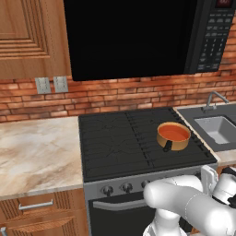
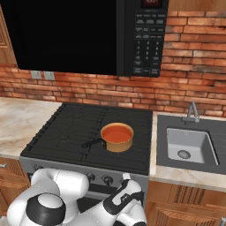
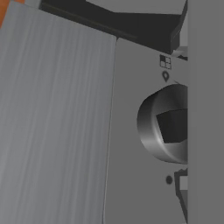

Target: Wait until the marinara sauce is simmered to a deep red color and then turn off the stove.

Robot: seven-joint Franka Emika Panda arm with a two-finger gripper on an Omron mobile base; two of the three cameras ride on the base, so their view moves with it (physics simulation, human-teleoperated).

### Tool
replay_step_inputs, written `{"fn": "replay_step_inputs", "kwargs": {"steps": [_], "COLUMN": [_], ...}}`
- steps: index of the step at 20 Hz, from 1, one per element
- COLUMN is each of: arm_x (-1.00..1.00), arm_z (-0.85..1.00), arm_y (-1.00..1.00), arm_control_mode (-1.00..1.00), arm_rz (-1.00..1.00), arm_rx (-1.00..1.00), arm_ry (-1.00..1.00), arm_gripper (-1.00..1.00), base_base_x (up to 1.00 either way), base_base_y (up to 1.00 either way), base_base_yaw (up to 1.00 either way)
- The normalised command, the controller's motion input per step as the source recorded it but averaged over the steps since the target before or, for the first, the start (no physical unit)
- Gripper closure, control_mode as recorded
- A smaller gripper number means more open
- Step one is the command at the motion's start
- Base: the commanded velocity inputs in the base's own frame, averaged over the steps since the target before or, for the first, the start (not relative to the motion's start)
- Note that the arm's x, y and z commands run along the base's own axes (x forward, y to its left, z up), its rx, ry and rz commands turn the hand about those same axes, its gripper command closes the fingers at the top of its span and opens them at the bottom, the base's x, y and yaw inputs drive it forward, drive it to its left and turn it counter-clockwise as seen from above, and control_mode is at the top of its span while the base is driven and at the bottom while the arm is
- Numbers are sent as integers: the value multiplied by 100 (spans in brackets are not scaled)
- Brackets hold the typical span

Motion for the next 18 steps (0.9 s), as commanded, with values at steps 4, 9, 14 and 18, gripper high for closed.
{"fn": "replay_step_inputs", "kwargs": {"steps": [4,9,14,18], "arm_x": [0,0,0,0], "arm_z": [0,0,0,0], "arm_y": [0,0,0,0], "arm_control_mode": [-100,-100,-100,-100], "arm_rz": [0,0,0,0], "arm_rx": [0,0,0,0], "arm_ry": [0,0,0,0], "arm_gripper": [-100,-100,-100,-100], "base_base_x": [0,0,0,0], "base_base_y": [0,0,0,0], "base_base_yaw": [0,0,0,0]}}
